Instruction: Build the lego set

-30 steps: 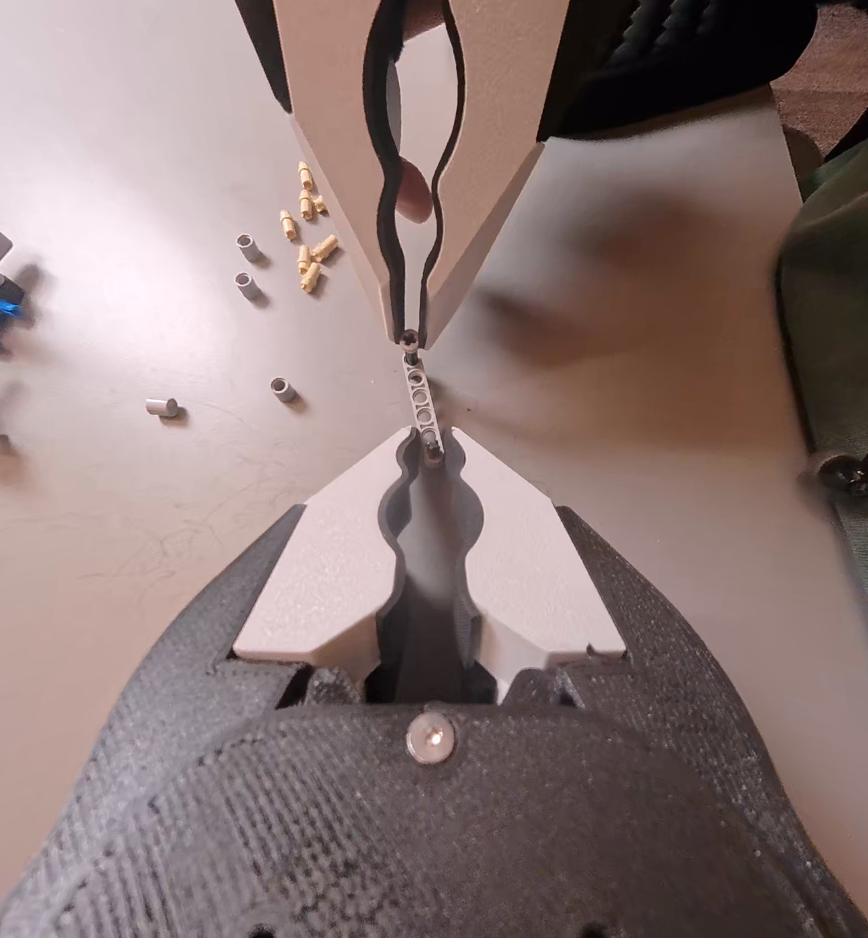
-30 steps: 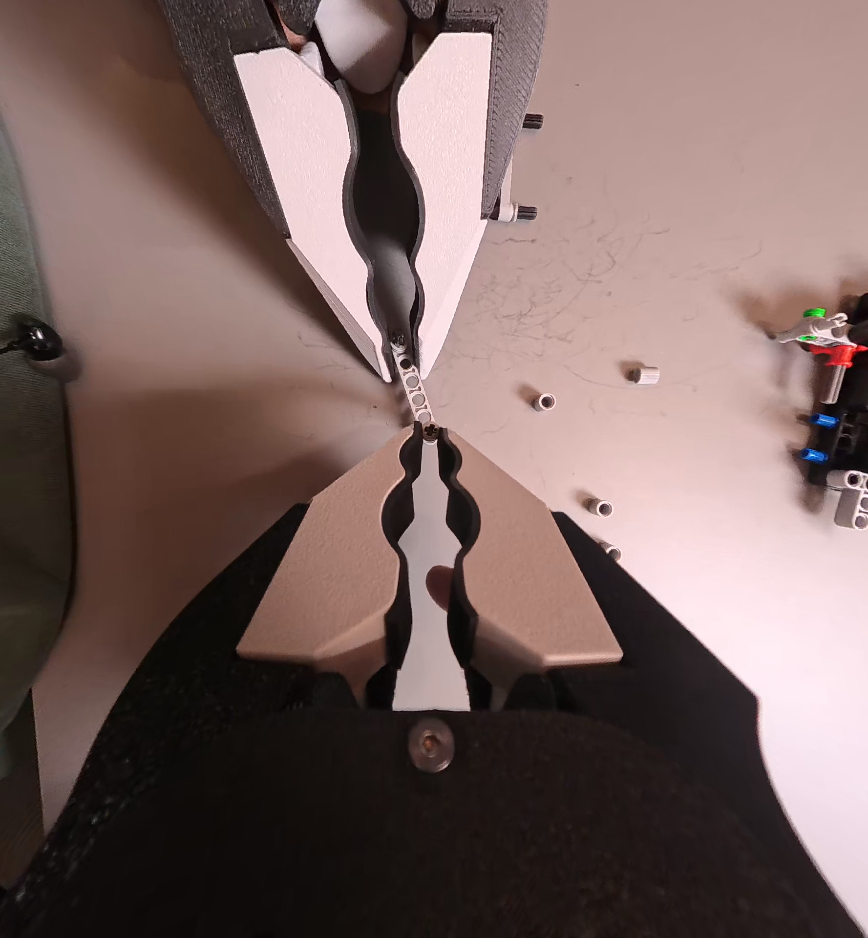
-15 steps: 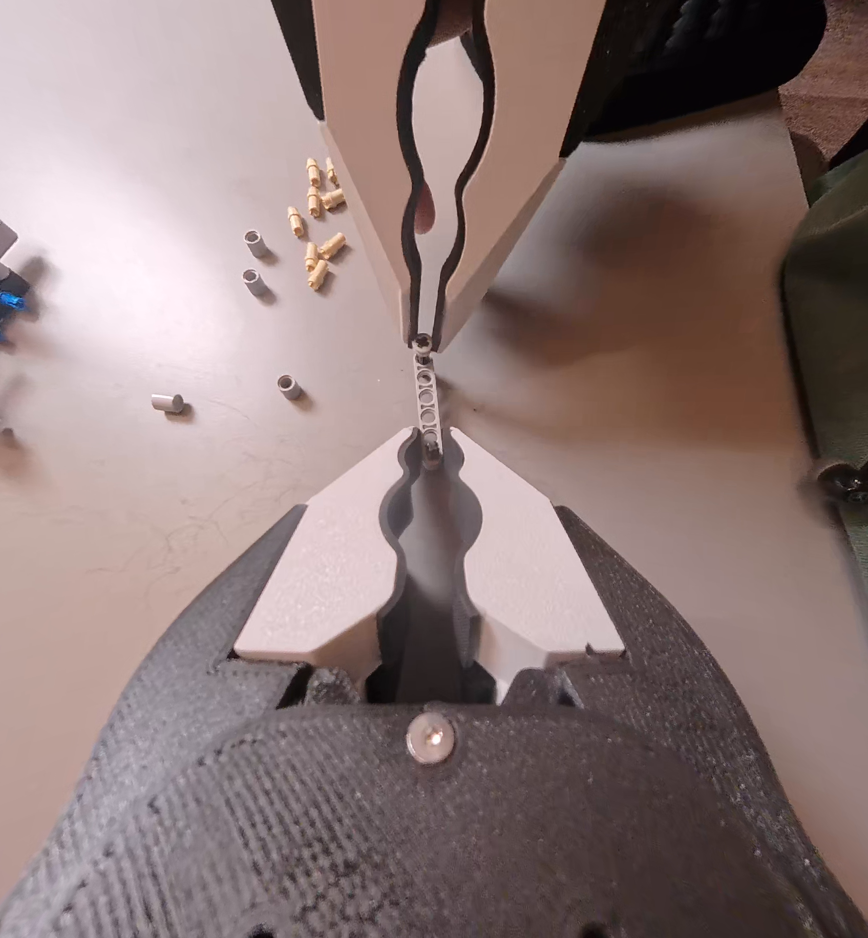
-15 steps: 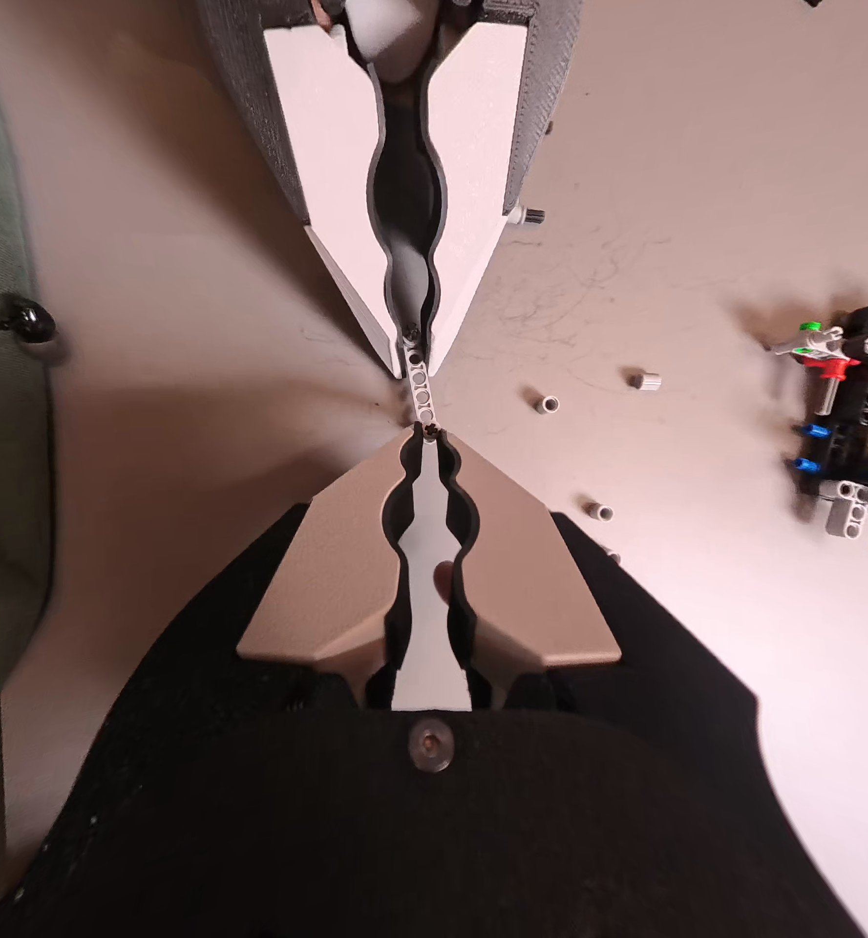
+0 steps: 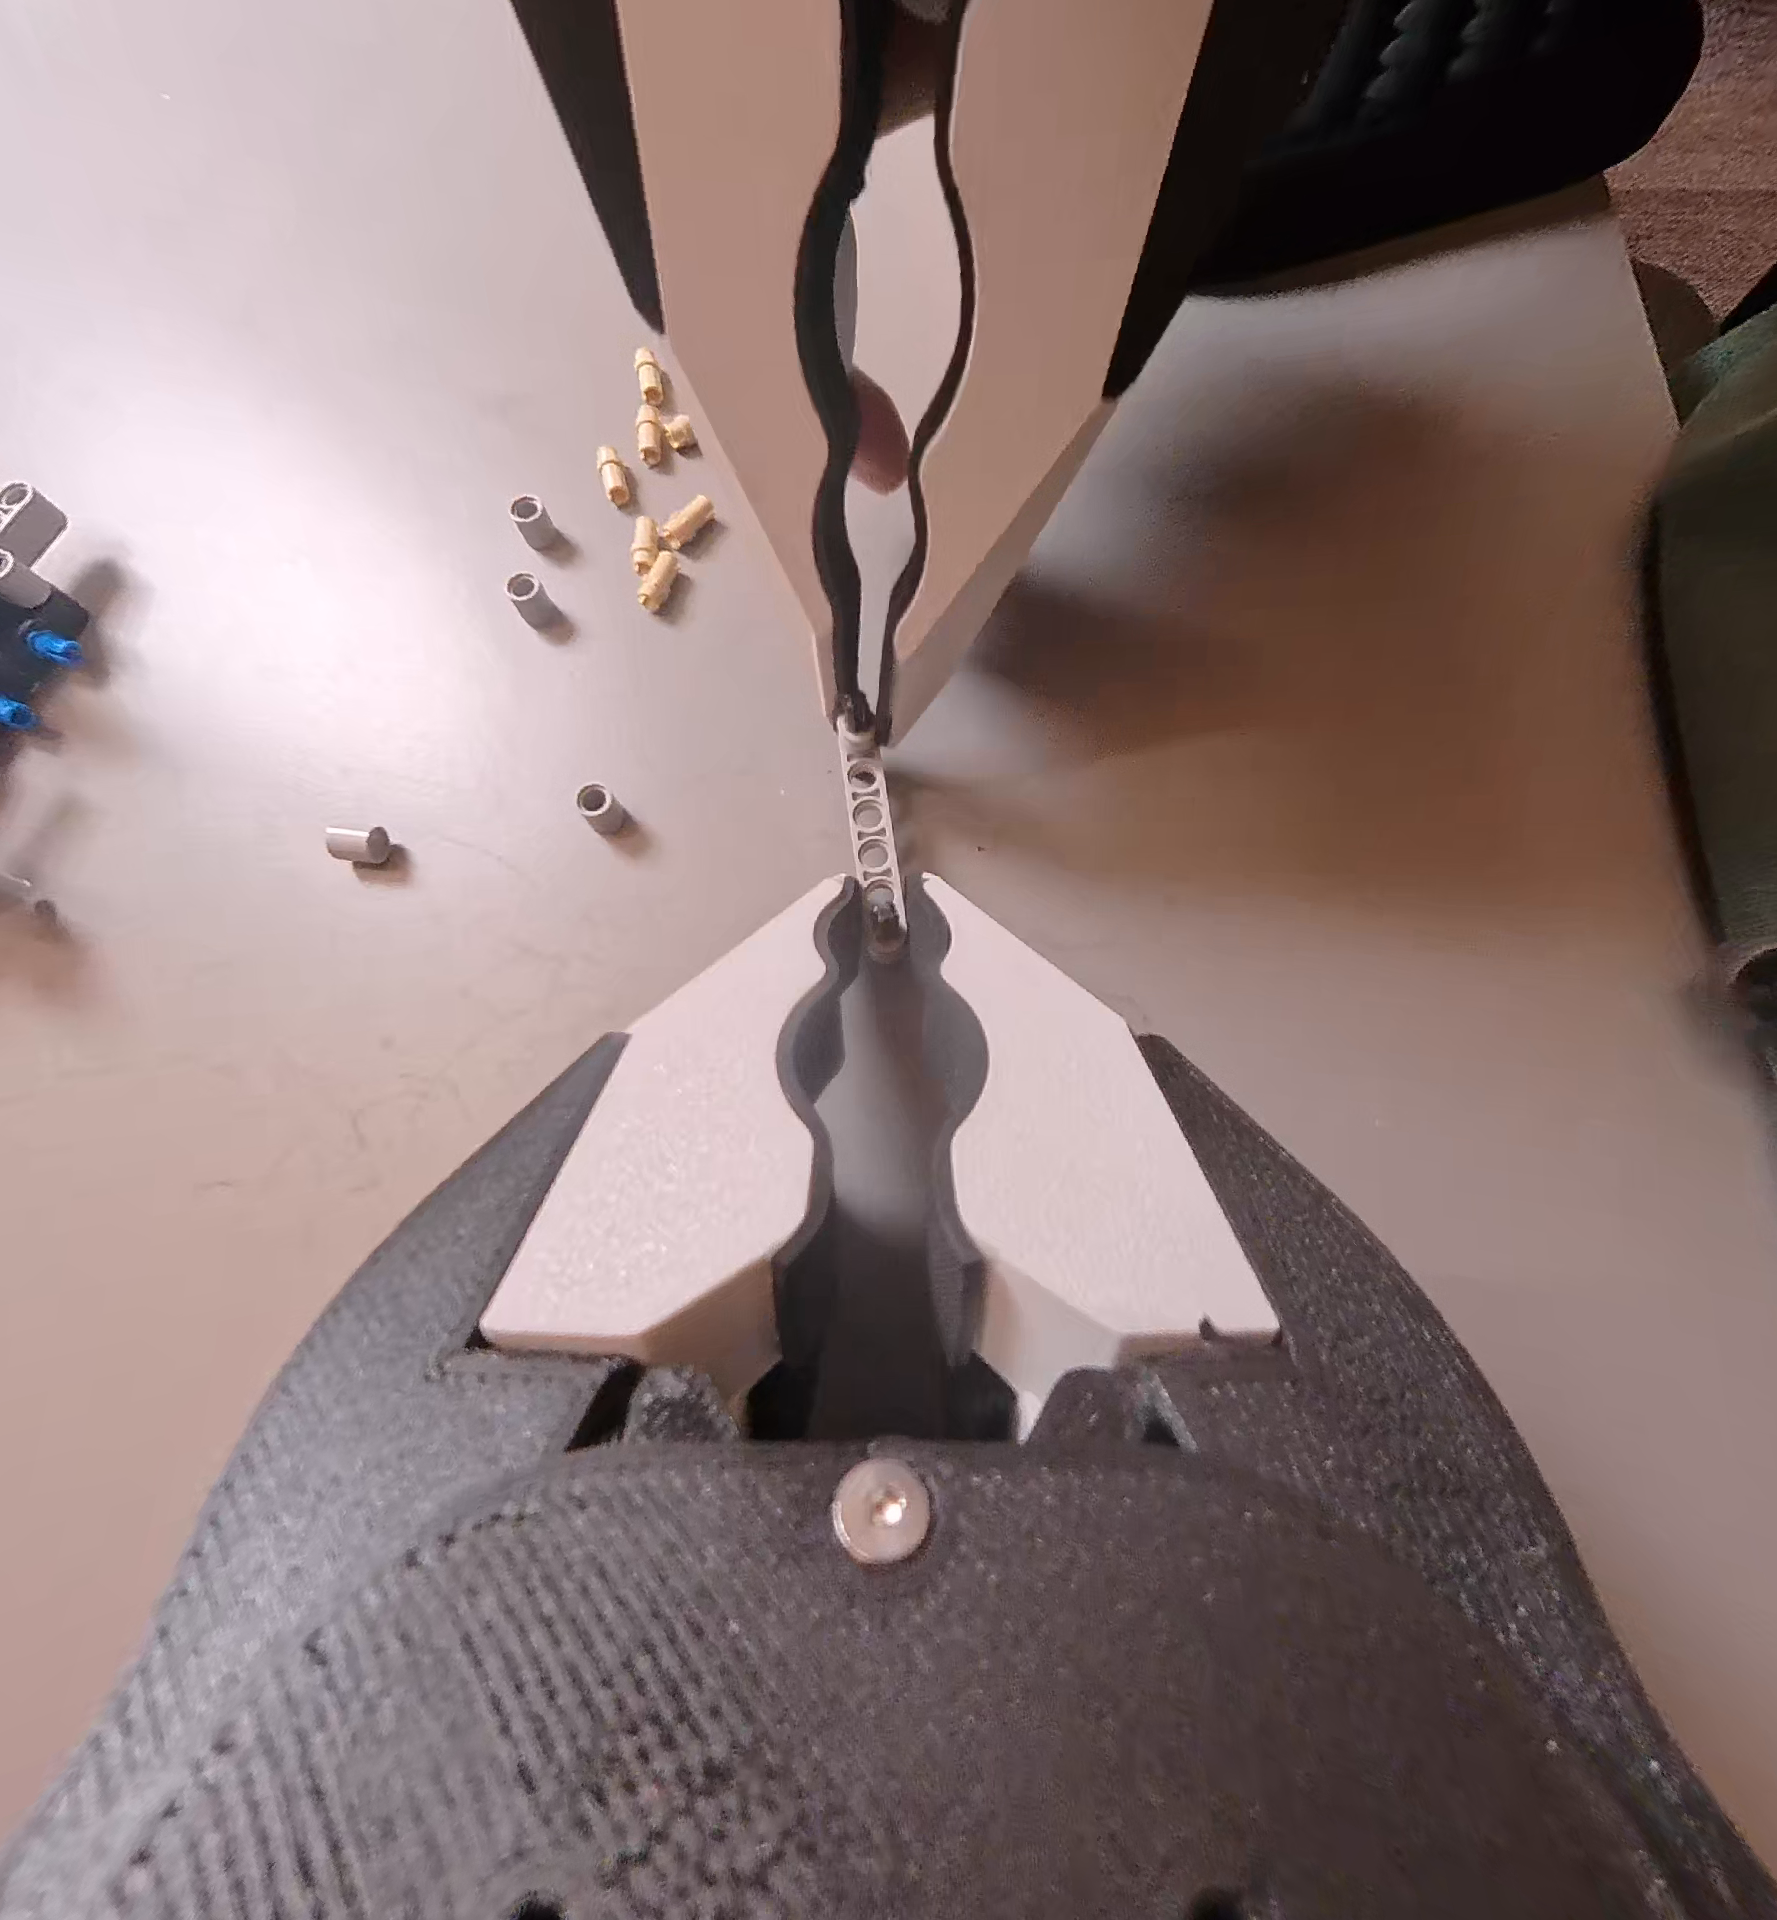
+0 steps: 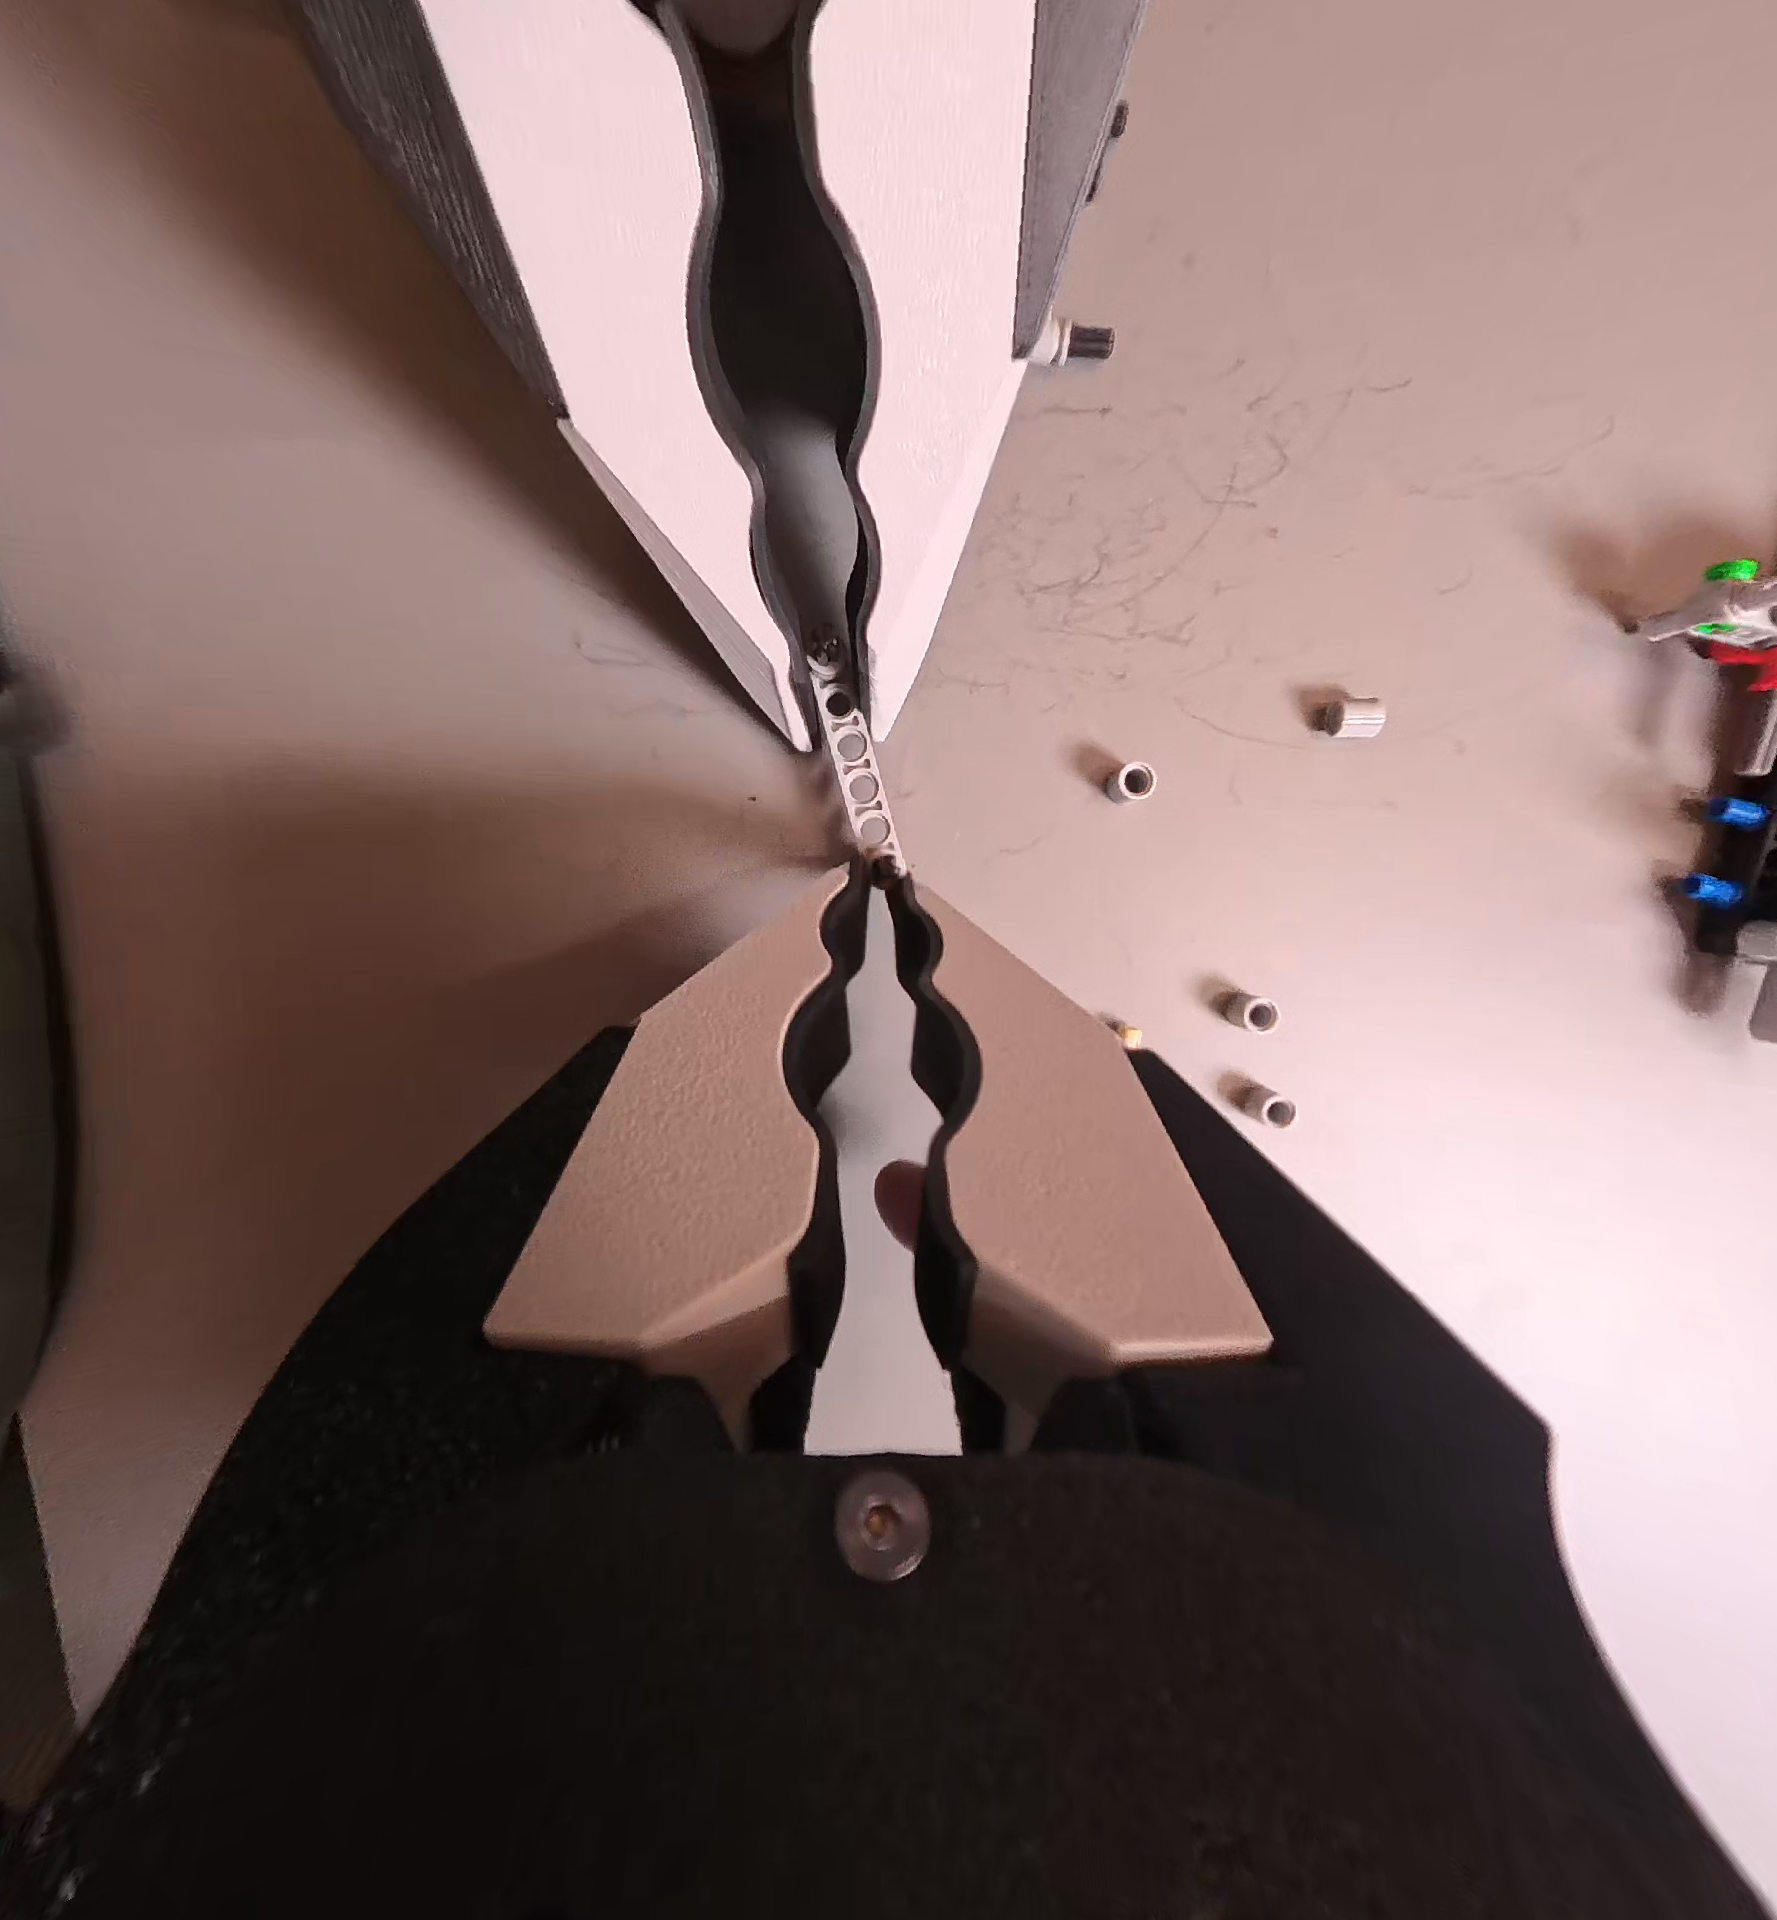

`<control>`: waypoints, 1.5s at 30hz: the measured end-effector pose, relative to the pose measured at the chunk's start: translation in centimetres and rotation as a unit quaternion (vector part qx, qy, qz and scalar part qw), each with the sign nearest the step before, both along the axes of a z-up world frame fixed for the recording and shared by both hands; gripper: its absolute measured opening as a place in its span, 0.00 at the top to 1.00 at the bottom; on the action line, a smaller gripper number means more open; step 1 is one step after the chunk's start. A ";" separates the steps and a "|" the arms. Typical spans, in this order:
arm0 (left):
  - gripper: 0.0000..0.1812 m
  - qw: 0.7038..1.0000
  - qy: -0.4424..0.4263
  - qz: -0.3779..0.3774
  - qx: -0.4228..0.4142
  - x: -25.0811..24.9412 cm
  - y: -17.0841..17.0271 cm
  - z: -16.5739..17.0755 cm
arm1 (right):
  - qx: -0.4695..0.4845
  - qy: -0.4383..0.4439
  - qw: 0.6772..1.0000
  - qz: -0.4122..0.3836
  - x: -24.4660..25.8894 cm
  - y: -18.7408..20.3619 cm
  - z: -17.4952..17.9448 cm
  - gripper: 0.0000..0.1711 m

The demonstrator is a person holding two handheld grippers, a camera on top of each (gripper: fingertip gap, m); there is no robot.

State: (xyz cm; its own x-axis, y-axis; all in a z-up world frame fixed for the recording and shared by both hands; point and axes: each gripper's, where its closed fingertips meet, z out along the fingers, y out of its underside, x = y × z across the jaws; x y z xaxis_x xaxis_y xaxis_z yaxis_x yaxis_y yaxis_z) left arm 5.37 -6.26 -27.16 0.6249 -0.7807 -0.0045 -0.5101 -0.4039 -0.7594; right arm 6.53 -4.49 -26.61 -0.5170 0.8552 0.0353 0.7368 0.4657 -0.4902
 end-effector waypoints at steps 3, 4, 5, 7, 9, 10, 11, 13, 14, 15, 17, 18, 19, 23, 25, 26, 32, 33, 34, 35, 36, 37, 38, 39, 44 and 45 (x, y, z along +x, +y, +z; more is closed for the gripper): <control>0.97 1.000 -0.001 0.000 0.000 0.0 0.0 0.0 | 0.009 -0.007 1.000 0.004 0.1 0.0 -0.1 0.99; 0.97 1.000 -0.001 0.000 0.000 0.0 0.0 0.0 | 0.021 -0.025 0.999 0.007 0.5 0.2 -0.8 1.00; 0.97 1.000 -0.001 -0.001 0.000 0.0 0.0 0.0 | 0.023 -0.022 0.999 0.008 0.4 0.1 -0.8 1.00; 0.97 1.000 -0.002 -0.003 -0.001 0.0 -0.1 0.0 | 0.030 -0.027 0.999 0.017 0.4 0.1 -0.8 1.00; 0.97 1.000 -0.002 -0.003 -0.003 0.0 -0.1 0.0 | 0.026 -0.022 0.999 0.018 0.4 0.1 -0.8 1.00; 0.97 1.000 -0.003 -0.003 -0.004 0.0 -0.1 0.0 | 0.021 -0.016 1.000 0.013 0.4 0.2 -0.7 1.00; 0.97 1.000 -0.005 -0.004 -0.005 0.0 -0.1 0.0 | 0.015 -0.008 1.000 0.008 0.4 0.3 -0.7 0.98; 0.97 1.000 -0.005 -0.004 -0.005 0.0 -0.1 0.0 | -0.011 0.009 1.000 0.003 0.6 -0.1 -0.2 0.89; 0.97 1.000 -0.004 -0.006 -0.003 0.0 -0.1 0.0 | -0.018 0.027 0.999 0.002 0.5 -0.3 0.2 0.87; 0.97 1.000 -0.004 -0.007 -0.002 0.0 -0.1 0.0 | -0.024 0.041 0.999 0.005 0.4 -0.6 0.5 0.86; 0.97 1.000 -0.003 -0.012 -0.001 0.1 -0.1 0.0 | -0.029 0.060 0.998 0.003 0.2 -1.0 0.7 0.87; 0.97 1.000 -0.003 -0.015 -0.001 0.2 0.0 0.0 | -0.028 0.063 0.998 0.000 0.0 -1.0 0.7 0.90; 0.97 1.000 -0.002 -0.016 -0.001 0.2 0.0 0.0 | -0.025 0.064 0.998 -0.004 -0.1 -0.9 0.5 0.96; 0.97 1.000 -0.003 -0.018 -0.002 0.3 -0.1 0.0 | -0.017 0.049 0.999 -0.006 -0.2 -0.7 0.3 0.98; 0.97 1.000 -0.004 -0.018 -0.003 0.3 -0.1 0.0 | -0.015 0.040 0.999 -0.004 -0.1 -0.7 0.2 0.97; 0.97 1.000 -0.005 -0.018 -0.005 0.2 -0.1 -0.1 | -0.018 0.038 0.999 -0.005 -0.1 -0.7 0.2 0.98; 0.97 1.000 -0.006 -0.018 -0.007 0.2 -0.1 -0.1 | -0.029 0.044 0.999 -0.014 -0.1 -0.8 0.1 0.98; 0.97 1.000 -0.006 -0.018 -0.007 0.2 -0.1 -0.1 | -0.030 0.052 0.998 -0.018 -0.1 -0.8 0.2 0.98; 0.97 1.000 -0.006 -0.018 -0.007 0.2 -0.1 -0.1 | -0.037 0.065 0.997 -0.022 -0.2 -0.7 0.3 0.98; 0.97 1.000 -0.006 -0.017 -0.007 0.2 0.0 -0.1 | -0.047 0.077 0.996 -0.024 -0.1 -0.8 0.4 0.97; 0.97 1.000 -0.007 -0.017 -0.007 0.2 0.0 -0.1 | -0.063 0.096 0.993 -0.021 -0.1 -0.9 0.8 0.85; 0.97 1.000 -0.008 -0.017 -0.008 0.2 0.0 -0.1 | -0.073 0.116 0.990 -0.023 0.1 -0.8 1.5 0.78; 0.97 1.000 -0.009 -0.018 -0.011 0.2 -0.1 -0.1 | -0.071 0.130 0.989 -0.026 0.2 -0.5 2.1 0.77; 0.97 1.000 -0.011 -0.019 -0.013 0.2 -0.1 -0.1 | -0.055 0.134 0.989 -0.021 0.6 -0.1 2.2 0.77; 0.95 1.000 -0.010 -0.021 -0.010 0.0 0.2 -0.1 | -0.033 0.127 0.991 -0.003 0.6 -0.2 1.6 0.84; 0.94 1.000 -0.009 -0.018 -0.009 -0.1 0.3 -0.1 | -0.029 0.122 0.992 -0.002 0.3 -0.2 1.2 0.88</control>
State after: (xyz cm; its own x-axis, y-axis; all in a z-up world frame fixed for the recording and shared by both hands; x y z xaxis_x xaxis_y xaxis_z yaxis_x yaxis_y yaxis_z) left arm 5.30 -6.00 -27.22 0.5968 -0.8021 0.0201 -0.5106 -0.3991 -0.7616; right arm 6.87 -4.73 -25.42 -0.4959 0.8615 0.1092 0.5940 0.4283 -0.6809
